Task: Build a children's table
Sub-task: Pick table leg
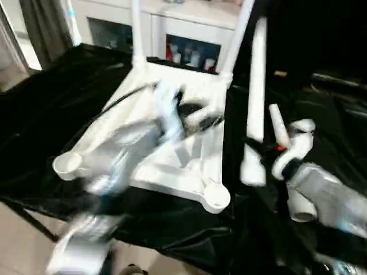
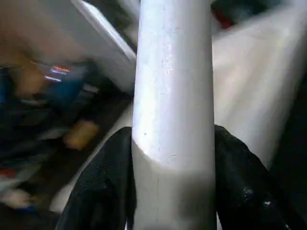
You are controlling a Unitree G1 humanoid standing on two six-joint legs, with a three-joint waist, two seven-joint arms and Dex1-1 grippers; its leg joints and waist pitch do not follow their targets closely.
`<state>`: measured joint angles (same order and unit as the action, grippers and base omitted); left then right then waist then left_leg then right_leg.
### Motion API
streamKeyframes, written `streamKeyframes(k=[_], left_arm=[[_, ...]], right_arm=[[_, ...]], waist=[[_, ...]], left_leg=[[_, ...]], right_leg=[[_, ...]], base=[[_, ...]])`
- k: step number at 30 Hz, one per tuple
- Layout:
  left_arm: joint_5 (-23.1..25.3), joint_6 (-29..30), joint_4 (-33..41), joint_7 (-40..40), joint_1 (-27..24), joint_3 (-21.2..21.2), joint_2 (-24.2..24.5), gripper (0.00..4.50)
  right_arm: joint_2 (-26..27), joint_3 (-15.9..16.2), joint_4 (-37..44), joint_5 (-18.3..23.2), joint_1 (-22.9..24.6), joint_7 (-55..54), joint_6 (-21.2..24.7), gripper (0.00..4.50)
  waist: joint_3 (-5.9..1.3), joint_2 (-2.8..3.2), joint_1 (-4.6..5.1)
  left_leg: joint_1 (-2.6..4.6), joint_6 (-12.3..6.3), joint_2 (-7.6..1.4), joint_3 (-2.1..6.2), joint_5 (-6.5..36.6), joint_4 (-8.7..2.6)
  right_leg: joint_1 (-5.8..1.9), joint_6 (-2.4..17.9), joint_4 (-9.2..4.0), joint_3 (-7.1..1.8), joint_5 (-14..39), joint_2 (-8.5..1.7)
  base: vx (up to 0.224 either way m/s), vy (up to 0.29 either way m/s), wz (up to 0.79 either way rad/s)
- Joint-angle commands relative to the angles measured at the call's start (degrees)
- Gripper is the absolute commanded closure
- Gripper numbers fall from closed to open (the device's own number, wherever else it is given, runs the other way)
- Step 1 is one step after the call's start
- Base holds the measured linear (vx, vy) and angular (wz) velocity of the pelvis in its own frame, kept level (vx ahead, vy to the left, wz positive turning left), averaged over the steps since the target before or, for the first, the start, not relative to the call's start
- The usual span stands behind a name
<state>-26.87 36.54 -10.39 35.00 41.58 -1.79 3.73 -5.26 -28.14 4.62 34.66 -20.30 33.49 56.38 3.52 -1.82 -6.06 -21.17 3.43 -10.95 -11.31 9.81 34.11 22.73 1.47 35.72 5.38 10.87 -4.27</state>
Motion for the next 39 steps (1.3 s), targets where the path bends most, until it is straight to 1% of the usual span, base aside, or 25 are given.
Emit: streamKeyframes(k=[1, 2, 3, 4, 5, 6, 7, 8, 12, 14, 17, 18, 19, 20, 21, 24, 25, 26, 28, 30, 32, 33, 36, 37, 39], left_arm=[[-2.66, 0.65, -3.87, 1.46, 2.63, 2.11, -1.27, 0.53], [-3.39, 1.03, -5.39, 2.18, 3.91, 2.93, -1.99, 0.53], [-4.7, 2.1, -6.8, 2.48, 5.26, 4.15, -2.86, 0.53], [-5.51, 2.79, -7.64, 2.55, 6.04, 4.94, -3.37, 0.53], [-7.09, 4.42, -8.98, 2.37, 7.4, 6.25, -4.13, 0.53], [-7.21, 4.54, -9.08, 2.36, 7.51, 6.35, -4.18, 0.53], [-9.37, 6.51, -10.79, 2.58, 9.29, 7.73, -4.94, 0.53], [-11.34, 8.2, -11.93, 3.2, 10.55, 8.69, -5.38, 0.53], [-16.48, 12.18, -12.3, 5.01, 11.36, 10.45, -6.01, 0.53], [-19.62, 15.01, -11.64, 6.65, 11.39, 11.75, -6.26, 0.53], [-22.25, 18.25, -8.6, 9.49, 10.31, 11.62, -5.94, 0.71], [-22.17, 18.54, -8.27, 9.38, 10.14, 11.42, -5.82, 0.71], [-22.13, 18.69, -8.1, 9.32, 10.05, 11.31, -5.75, 0.82], [-22.02, 18.95, -7.9, 9.07, 9.95, 11.16, -5.63, 0.89], [-22.4, 19.21, -7.78, 8.49, 9.78, 11.47, -5.63, 0.92], [-24.29, 20.23, -7.38, 7.66, 9.46, 12.86, -5.65, 1.15], [-25.44, 20.97, -6.88, 7.95, 9.08, 13.33, -5.4, 1.33], [-25.8, 21.33, -6.58, 8.13, 8.86, 13.43, -5.31, 1.39], [-26.12, 21.82, -5.67, 8.47, 8.23, 13.31, -5.28, 1.58], [-25.81, 21.93, -4.64, 7.89, 7.55, 13.15, -5.74, 1.71], [-24.96, 21.1, -4.37, 7.92, 7.06, 12.75, -5.78, 1.83], [-23.96, 20.24, -4.62, 7.9, 6.8, 12.32, -5.58, 1.9], [-23.47, 19.37, -4.93, 7.57, 6.52, 12.25, -5.44, 2.16], [-23.66, 19.45, -4.9, 7.35, 6.52, 12.42, -5.45, 2.21], [-23.84, 19.56, -4.96, 7.01, 6.67, 12.63, -5.51, 2.54]], right_arm=[[-0.86, -0.9, 2.36, 5.06, 0.9, 4.54, 1.56, 2.64], [-1.11, -0.07, 2.91, 6.25, 1.76, 5.87, 1.46, 2.64], [-1.64, 1.32, 3.86, 7.0, 2.75, 7.51, 1.35, 2.64], [-1.95, 2.25, 4.51, 7.4, 3.39, 8.42, 1.21, 2.64], [-2.53, 3.28, 5.75, 8.39, 4.11, 9.7, 2.01, 2.64], [-2.58, 3.36, 5.84, 8.47, 4.16, 9.8, 2.09, 2.64], [-3.5, 4.4, 7.48, 10.2, 4.92, 11.53, 3.68, 2.64], [-4.45, 5.28, 8.67, 11.52, 5.4, 13.0, 5.0, 2.64], [-5.59, 6.59, 9.69, 13.57, 5.69, 15.0, 6.77, 2.64], [-5.99, 7.43, 9.15, 14.17, 5.37, 15.01, 6.83, 2.64], [-6.24, 8.7, 8.32, 14.34, 4.29, 14.52, 6.78, 2.64], [-6.39, 8.92, 8.16, 14.37, 4.07, 14.37, 6.83, 2.64], [-6.47, 9.04, 8.07, 14.39, 3.95, 14.28, 6.85, 2.64], [-6.68, 9.27, 7.9, 14.5, 3.76, 14.13, 6.9, 2.65], [-6.98, 9.44, 7.65, 14.66, 3.42, 14.01, 6.98, 2.65], [-7.48, 9.61, 7.06, 14.92, 2.55, 14.02, 6.98, 2.65], [-7.69, 9.86, 6.49, 14.76, 2.06, 14.15, 6.65, 2.65], [-7.86, 10.12, 6.21, 14.59, 1.89, 14.33, 6.34, 2.65], [-8.1, 10.67, 5.69, 14.47, 1.73, 14.5, 5.74, 2.65], [-8.41, 11.44, 5.06, 14.54, 1.5, 14.41, 5.34, 2.65], [-8.67, 11.98, 4.54, 14.42, 1.19, 14.54, 5.16, 2.65], [-8.8, 12.33, 3.93, 14.18, 0.96, 14.7, 4.8, 2.65], [-8.75, 13.08, 2.88, 13.38, 0.8, 14.7, 3.85, 2.65], [-8.74, 13.32, 2.7, 13.27, 0.78, 14.63, 3.57, 2.65], [-8.64, 13.5, 2.83, 13.27, 0.92, 14.32, 3.26, 2.65]], waist=[[-4.18, 2.18, -0.71], [-4.1, 1.29, -0.53], [-4.26, 1.49, -0.9], [-4.36, 1.91, -1.09], [-4.46, 2.97, -1.26], [-4.51, 2.74, -1.18], [-4.61, 2.55, -1.18], [-4.79, 2.85, -1.37], [-4.77, 3.15, -1.7], [-4.75, 2.76, -1.67], [-4.72, 2.91, -1.86], [-4.7, 2.87, -1.87], [-4.67, 2.41, -1.79], [-4.66, 2.87, -1.9], [-4.6, 2.43, -1.93], [-4.62, 2.73, -2.26], [-4.66, 3.29, -2.33], [-4.74, 2.99, -2.26], [-4.79, 2.98, -2.31], [-4.74, 2.56, -2.33], [-4.69, 2.49, -2.35], [-4.69, 2.11, -2.29], [-4.67, 2.71, -2.35], [-4.73, 2.59, -2.33], [-4.7, 2.97, -2.3]], left_leg=[[0.66, -0.68, -1.85, 1.73, 9.59, -3.37], [0.76, -1.36, -1.59, 1.28, 10.55, -3.18], [0.39, -1.95, -1.55, 1.38, 9.15, -3.15], [0.41, -2.05, -1.64, 1.51, 8.46, -3.13], [0.11, -2.3, -1.54, 1.7, 7.31, -3.06], [0.22, -2.55, -1.5, 1.43, 7.17, -2.93], [0.0, -2.87, -1.53, 1.61, 6.2, -2.96], [0.02, -3.38, -1.52, 1.58, 5.38, -2.82], [-0.1, -4.26, -1.64, 1.59, 4.63, -2.75], [-0.05, -4.13, -1.66, 1.5, 4.96, -2.81], [0.15, -3.74, -1.8, 1.52, 5.41, -2.92], [0.13, -3.69, -1.87, 1.56, 5.38, -2.98], [0.07, -3.69, -1.9, 1.49, 5.3, -3.03], [0.29, -3.4, -2.04, 1.53, 5.44, -3.05], [0.3, -3.38, -2.01, 1.44, 5.66, -3.09], [0.3, -2.93, -1.99, 1.45, 5.64, -3.14], [0.29, -2.71, -2.0, 1.54, 5.63, -3.11], [0.17, -2.6, -2.02, 1.6, 5.5, -3.18], [0.14, -2.52, -2.07, 1.61, 5.24, -3.16], [0.13, -2.7, -1.94, 1.48, 5.32, -3.13], [0.09, -2.85, -2.05, 1.5, 4.98, -3.2], [0.07, -2.94, -2.09, 1.48, 4.95, -3.21], [0.12, -2.51, -2.04, 1.51, 5.13, -3.21], [0.11, -2.38, -2.08, 1.51, 5.17, -3.21], [0.17, -2.23, -2.11, 1.6, 5.53, -3.25]], right_leg=[[-3.37, 7.91, -5.0, -3.24, 10.22, -4.55], [-3.42, 7.28, -6.02, -3.11, 13.01, -4.3], [-3.77, 6.99, -5.95, -3.02, 13.11, -4.25], [-3.8, 7.13, -5.67, -2.99, 12.93, -4.42], [-3.84, 7.1, -5.56, -2.87, 13.45, -4.51], [-3.66, 6.84, -5.98, -2.85, 13.8, -4.3], [-3.93, 7.09, -5.65, -2.73, 12.96, -4.24], [-3.84, 7.19, -5.54, -2.71, 12.19, -4.19], [-3.72, 7.69, -5.55, -2.62, 12.06, -4.32], [-3.66, 7.79, -5.65, -2.58, 13.06, -4.33], [-3.47, 7.05, -5.84, -2.6, 14.87, -4.36], [-3.5, 6.99, -5.84, -2.61, 15.04, -4.42], [-3.54, 6.91, -5.85, -2.65, 15.03, -4.4], [-3.29, 6.65, -5.81, -2.73, 15.15, -4.37], [-3.31, 6.38, -5.97, -2.76, 15.51, -4.35], [-3.29, 6.08, -5.94, -2.83, 15.75, -4.49], [-3.29, 6.28, -5.84, -2.83, 15.02, -4.5], [-3.46, 6.48, -5.71, -2.77, 13.93, -4.45], [-3.5, 6.69, -5.52, -2.83, 12.68, -4.49], [-3.54, 6.53, -5.57, -2.86, 13.18, -4.55], [-3.48, 6.27, -5.63, -2.88, 13.72, -4.57], [-3.5, 6.15, -5.68, -2.86, 13.86, -4.59], [-3.37, 5.4, -5.76, -2.91, 14.83, -4.64], [-3.41, 5.34, -5.72, -2.92, 14.27, -4.62], [-3.31, 5.68, -5.66, -2.88, 13.49, -4.52]], base=[[0.0, 0.0, 0.0], [0.0, 0.0, 0.0], [0.0, 0.0, 0.0], [0.0, 0.0, 0.0], [0.0, 0.0, 0.0], [0.0, 0.0, 0.0], [0.0, 0.0, 0.0], [0.0, 0.0, 0.0], [0.0, 0.0, 0.0], [0.0, 0.0, 0.0], [0.0, 0.0, 0.0], [0.0, 0.0, 0.0], [0.0, 0.0, 0.0], [0.0, 0.0, 0.0], [0.0, 0.0, 0.0], [0.0, 0.0, 0.0], [0.0, 0.0, 0.0], [0.0, 0.0, 0.0], [0.0, 0.0, 0.0], [0.0, 0.0, 0.0], [0.0, 0.0, 0.0], [0.0, 0.0, 0.0], [0.0, 0.0, 0.0], [0.0, 0.0, 0.0], [0.0, 0.0, 0.0]])
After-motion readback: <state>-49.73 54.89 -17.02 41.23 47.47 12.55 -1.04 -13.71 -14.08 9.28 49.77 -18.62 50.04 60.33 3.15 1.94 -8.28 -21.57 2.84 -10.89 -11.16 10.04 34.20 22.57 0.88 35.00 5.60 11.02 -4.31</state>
